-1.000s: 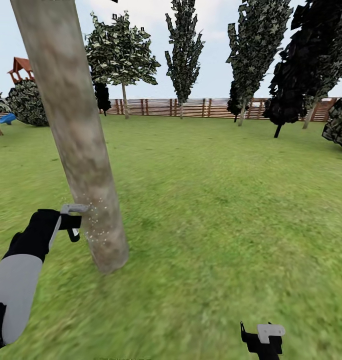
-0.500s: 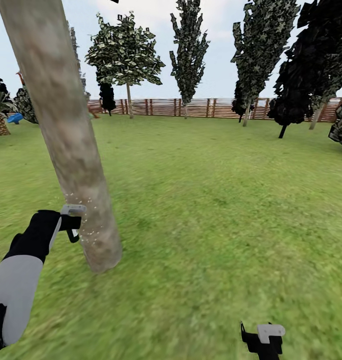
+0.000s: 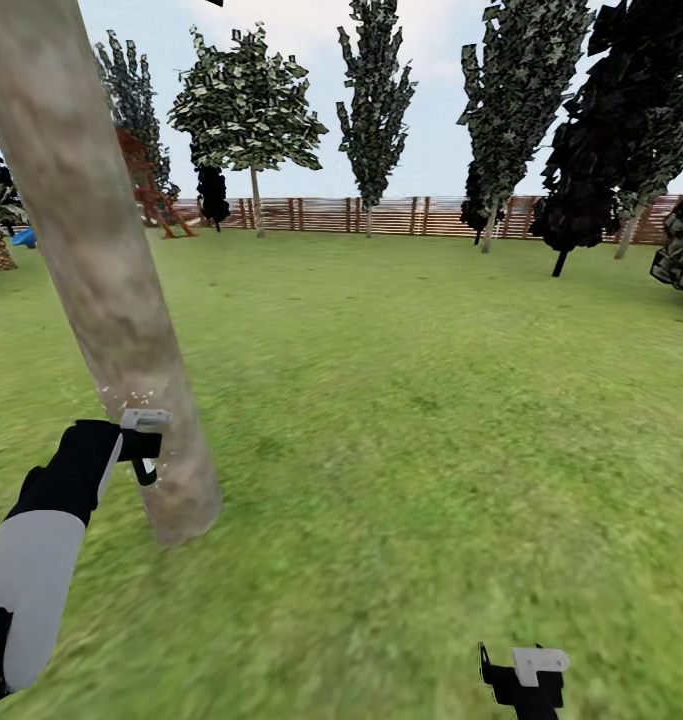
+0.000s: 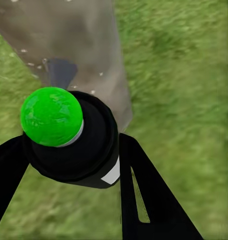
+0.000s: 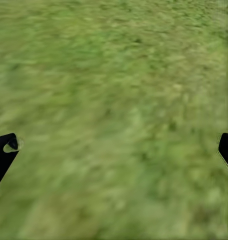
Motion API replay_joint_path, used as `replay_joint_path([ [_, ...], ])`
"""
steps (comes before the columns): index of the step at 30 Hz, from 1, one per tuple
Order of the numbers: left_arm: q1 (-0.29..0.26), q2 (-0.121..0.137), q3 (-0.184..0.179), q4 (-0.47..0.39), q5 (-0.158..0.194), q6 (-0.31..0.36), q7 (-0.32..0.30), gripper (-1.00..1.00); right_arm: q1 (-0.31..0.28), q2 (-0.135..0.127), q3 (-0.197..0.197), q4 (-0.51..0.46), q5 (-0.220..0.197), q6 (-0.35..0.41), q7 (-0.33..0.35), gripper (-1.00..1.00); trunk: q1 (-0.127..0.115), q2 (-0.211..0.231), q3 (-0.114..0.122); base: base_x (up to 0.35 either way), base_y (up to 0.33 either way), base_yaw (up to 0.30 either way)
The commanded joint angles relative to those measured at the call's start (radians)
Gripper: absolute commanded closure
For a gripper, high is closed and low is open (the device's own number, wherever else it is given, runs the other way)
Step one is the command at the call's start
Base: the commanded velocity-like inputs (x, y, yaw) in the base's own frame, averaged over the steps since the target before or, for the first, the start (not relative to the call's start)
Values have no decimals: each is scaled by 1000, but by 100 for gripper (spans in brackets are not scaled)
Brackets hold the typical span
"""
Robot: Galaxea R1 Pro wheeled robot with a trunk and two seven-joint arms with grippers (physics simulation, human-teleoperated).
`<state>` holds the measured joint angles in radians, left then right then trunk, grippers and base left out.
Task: In the garden, pick up the pesticide atomizer on the floor and spray pesticide onto both trees until each tree trunk is fully covered.
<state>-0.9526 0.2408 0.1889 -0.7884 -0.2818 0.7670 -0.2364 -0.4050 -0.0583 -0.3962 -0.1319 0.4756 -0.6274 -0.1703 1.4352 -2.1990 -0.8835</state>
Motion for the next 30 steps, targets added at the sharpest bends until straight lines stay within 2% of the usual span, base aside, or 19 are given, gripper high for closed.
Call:
replay_joint_path([
  [1,0,1,0,0,0,0,0,100,0,0,0,0,0,0,0,-100,0,0,0,0,-269,0],
  [6,1,3,2,1,-1,0,2,100,0,0,0,0,0,0,0,-100,0,0,0,0,-269,93],
  [10,19,3,1,2,-1,-1,50,100,0,0,0,0,0,0,0,-100,0,0,0,0,-269,257],
  [17,30,3,1,1,0,-2,58,100,0,0,0,1,0,0,0,-100,0,0,0,21,-269,266],
  [21,30,3,1,1,-1,-2,63,100,0,0,0,1,0,0,0,-100,0,0,0,147,-252,48],
  [25,30,2,2,3,0,0,101,100,0,0,0,0,0,0,0,-100,0,0,0,218,-212,3],
  [30,31,2,4,5,0,0,106,100,0,4,1,5,1,2,-1,-100,0,0,0,229,-204,0],
])
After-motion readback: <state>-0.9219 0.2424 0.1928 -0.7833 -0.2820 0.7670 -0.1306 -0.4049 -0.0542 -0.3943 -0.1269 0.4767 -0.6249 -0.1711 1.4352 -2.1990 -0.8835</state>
